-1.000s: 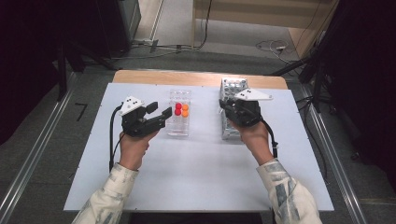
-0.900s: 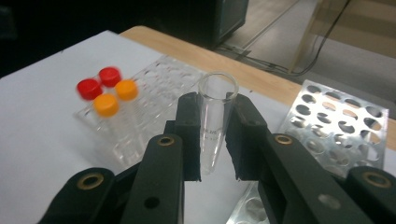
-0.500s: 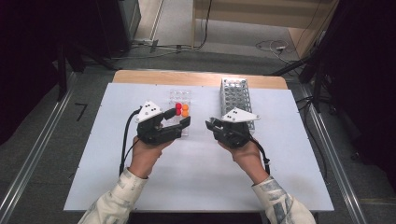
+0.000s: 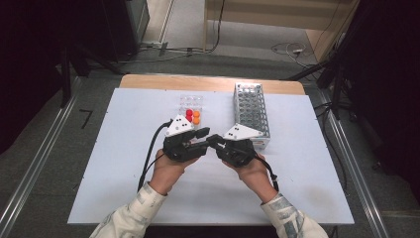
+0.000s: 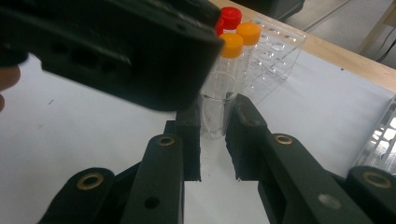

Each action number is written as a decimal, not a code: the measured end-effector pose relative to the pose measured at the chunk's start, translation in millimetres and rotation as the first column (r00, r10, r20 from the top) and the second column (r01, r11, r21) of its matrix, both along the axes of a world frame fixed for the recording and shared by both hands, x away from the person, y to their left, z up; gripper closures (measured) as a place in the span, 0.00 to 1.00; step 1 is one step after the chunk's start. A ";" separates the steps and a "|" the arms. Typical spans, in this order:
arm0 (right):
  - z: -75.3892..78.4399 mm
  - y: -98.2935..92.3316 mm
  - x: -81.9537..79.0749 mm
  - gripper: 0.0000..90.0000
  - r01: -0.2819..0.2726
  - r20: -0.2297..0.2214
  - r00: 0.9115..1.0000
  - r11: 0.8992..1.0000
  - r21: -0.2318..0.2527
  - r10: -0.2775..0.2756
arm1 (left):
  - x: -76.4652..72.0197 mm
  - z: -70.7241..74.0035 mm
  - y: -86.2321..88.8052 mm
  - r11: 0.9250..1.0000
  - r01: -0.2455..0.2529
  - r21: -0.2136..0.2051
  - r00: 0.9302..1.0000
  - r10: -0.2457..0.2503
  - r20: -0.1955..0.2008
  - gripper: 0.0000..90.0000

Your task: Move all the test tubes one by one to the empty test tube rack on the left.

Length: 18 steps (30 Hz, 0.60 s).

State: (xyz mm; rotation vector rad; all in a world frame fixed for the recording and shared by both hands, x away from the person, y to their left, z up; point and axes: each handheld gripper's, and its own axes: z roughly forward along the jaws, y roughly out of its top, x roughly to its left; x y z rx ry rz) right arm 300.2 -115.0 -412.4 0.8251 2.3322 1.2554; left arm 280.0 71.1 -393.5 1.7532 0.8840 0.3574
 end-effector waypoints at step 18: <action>-9.6 14.6 -7.0 0.82 0.029 0.058 0.998 0.999 -0.032 -0.027 | 4.1 -11.5 -3.6 0.998 -0.057 0.040 0.997 0.059 -0.041 0.82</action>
